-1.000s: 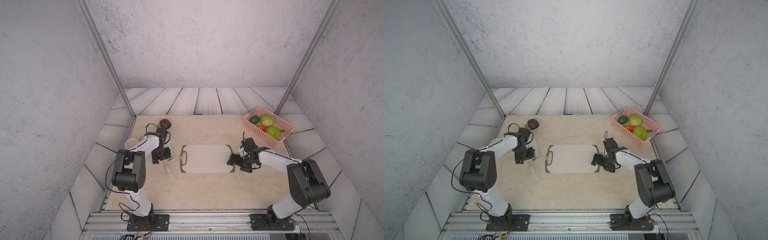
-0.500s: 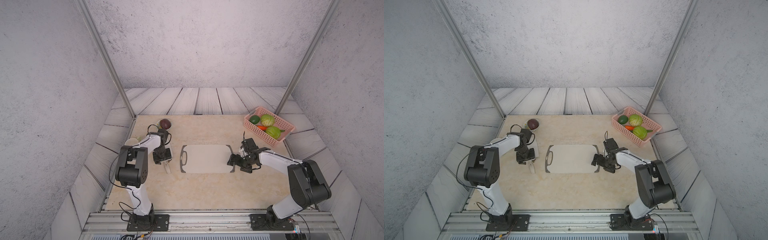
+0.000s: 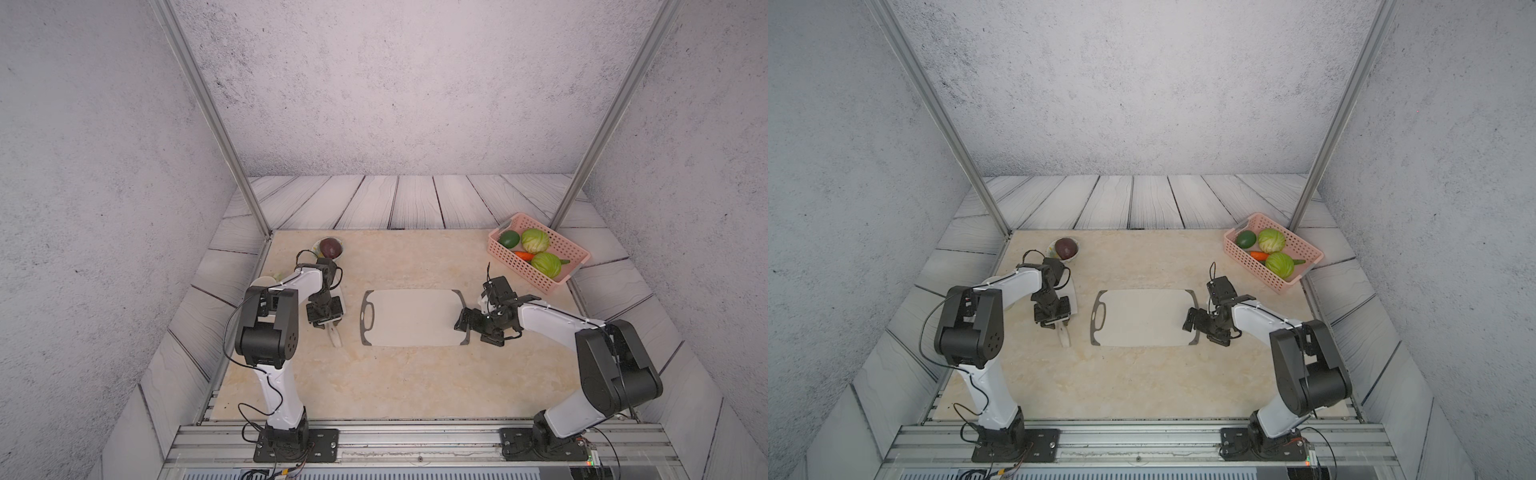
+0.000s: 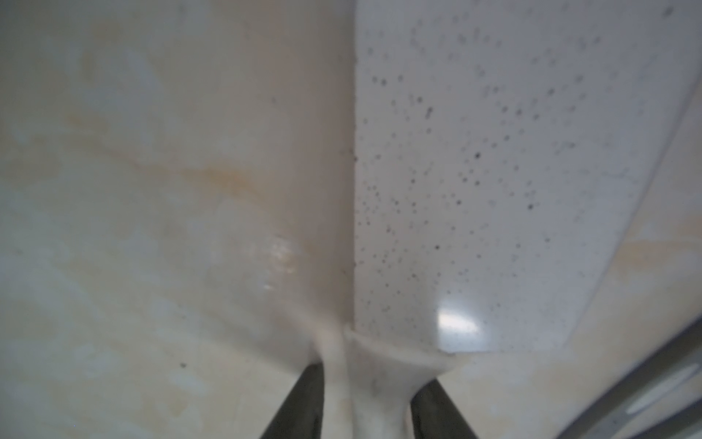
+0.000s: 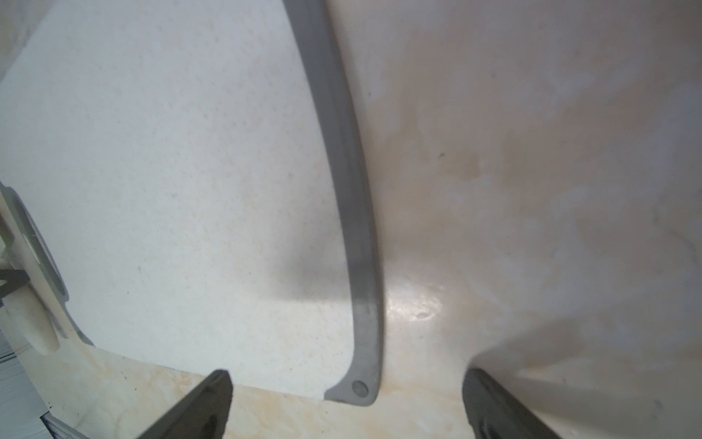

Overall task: Align the knife with the edge of the cutting board
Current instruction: Pick up the knife at the center of the board.

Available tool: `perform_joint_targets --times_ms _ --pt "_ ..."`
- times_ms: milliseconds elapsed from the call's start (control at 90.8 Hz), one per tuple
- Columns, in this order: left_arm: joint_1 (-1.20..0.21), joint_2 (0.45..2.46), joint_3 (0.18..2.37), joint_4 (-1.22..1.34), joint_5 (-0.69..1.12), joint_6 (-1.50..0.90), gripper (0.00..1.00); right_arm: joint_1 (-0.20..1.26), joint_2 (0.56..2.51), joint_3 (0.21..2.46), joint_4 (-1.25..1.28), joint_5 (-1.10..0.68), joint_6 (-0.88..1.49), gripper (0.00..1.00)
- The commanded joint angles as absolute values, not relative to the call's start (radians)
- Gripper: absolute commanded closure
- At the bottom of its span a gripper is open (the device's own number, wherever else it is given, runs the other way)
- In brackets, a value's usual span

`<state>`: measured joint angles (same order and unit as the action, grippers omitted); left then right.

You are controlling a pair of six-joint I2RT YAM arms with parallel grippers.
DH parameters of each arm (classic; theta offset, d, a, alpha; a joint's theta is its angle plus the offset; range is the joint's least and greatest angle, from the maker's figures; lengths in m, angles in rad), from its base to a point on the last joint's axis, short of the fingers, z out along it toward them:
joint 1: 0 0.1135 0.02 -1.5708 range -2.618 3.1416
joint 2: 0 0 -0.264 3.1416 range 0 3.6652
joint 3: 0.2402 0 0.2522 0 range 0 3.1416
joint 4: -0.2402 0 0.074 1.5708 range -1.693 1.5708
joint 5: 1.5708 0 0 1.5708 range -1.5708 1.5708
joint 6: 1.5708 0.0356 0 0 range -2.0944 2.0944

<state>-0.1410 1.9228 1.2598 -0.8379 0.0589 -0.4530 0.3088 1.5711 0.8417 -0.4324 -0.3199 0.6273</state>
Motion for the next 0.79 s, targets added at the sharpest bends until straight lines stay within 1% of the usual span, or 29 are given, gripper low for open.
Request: perform_joint_targets --times_ms 0,231,308,429,539,627,782 --pt "-0.128 1.962 1.266 -0.845 0.055 -0.46 0.6 0.307 1.58 0.815 -0.43 -0.313 0.634 0.01" --pt "-0.124 1.967 1.266 -0.845 0.065 -0.463 0.64 0.308 1.574 0.811 -0.428 -0.316 0.636 0.01" --pt "-0.125 1.961 1.264 -0.844 0.067 -0.464 0.69 0.309 1.57 0.809 -0.43 -0.315 0.636 0.01" --pt "-0.124 1.951 1.261 -0.841 0.071 -0.468 0.77 0.308 1.561 0.808 -0.435 -0.314 0.634 0.01" --pt "-0.126 1.941 1.259 -0.841 0.077 -0.469 0.88 0.308 1.553 0.807 -0.44 -0.314 0.634 0.01" --pt "-0.126 1.934 1.257 -0.84 0.077 -0.471 1.0 0.308 1.544 0.807 -0.443 -0.313 0.634 0.01" --pt "-0.126 1.909 1.253 -0.838 0.079 -0.476 1.0 0.308 1.526 0.806 -0.452 -0.314 0.634 0.01"
